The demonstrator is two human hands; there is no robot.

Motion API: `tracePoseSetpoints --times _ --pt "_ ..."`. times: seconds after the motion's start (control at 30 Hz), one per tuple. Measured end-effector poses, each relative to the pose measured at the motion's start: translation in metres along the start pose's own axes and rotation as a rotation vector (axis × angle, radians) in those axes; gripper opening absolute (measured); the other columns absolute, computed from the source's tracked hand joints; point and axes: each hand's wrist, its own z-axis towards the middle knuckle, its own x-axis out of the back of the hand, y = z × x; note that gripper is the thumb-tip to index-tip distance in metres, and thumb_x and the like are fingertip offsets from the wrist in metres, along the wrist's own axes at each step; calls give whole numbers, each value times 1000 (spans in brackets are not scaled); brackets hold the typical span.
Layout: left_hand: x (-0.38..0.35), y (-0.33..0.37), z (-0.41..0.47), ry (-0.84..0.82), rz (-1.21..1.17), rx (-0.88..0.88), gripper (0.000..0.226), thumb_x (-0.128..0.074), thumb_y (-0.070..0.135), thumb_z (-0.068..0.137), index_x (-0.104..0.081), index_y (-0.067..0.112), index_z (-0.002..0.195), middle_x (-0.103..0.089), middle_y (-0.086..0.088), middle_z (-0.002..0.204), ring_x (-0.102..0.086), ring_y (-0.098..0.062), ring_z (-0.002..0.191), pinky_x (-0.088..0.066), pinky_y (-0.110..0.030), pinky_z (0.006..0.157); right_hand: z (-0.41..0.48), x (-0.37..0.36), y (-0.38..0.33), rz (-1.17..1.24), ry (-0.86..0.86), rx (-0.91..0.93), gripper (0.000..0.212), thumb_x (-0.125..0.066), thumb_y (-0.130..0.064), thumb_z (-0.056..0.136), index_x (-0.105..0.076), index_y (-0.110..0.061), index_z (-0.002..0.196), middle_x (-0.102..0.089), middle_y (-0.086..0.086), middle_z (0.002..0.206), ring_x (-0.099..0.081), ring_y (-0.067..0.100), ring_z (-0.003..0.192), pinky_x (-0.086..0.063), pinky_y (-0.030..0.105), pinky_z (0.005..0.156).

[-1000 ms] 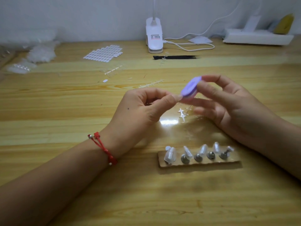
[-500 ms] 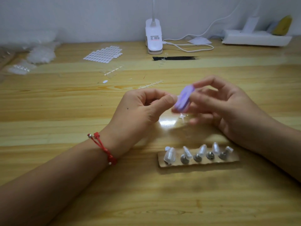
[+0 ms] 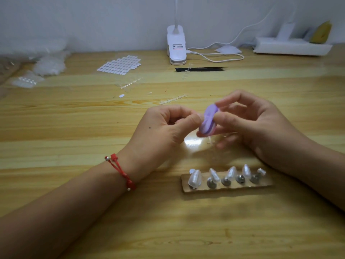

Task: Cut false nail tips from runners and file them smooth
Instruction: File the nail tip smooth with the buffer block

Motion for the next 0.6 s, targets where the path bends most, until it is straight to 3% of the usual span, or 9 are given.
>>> tracePoseSetpoints --times 0.13,0.3,0.47,0.6 --pt "-1 0 -1 -38 21 -5 13 -65 16 83 -67 15 70 -37 13 44 -31 1 38 -27 -6 41 1 4 2 76 68 16 20 -70 -19 73 -61 -15 91 -73 2 80 -74 23 75 -54 22 50" --pt "1 -2 0 3 13 -26 14 -62 14 86 -65 14 73 -42 14 40 -34 1 38 -28 -7 42 -1 2 1 -151 -148 15 15 -79 -25 69 -74 -26 83 -70 -3 76 -67 14 57 -52 21 47" --pt "0 -1 0 -19 10 -42 13 -61 16 86 -65 14 73 -45 15 40 -36 2 38 -28 -5 42 1 5 3 -49 -71 31 17 -81 -25 71 -75 -26 86 -72 2 82 -69 17 64 -53 24 50" --pt "1 -2 1 26 -8 -34 12 -61 19 85 -66 15 75 -43 14 41 -34 1 38 -28 -6 42 0 4 2 -106 -130 13 17 -79 -26 69 -76 -25 86 -71 -1 79 -68 15 61 -53 22 50"
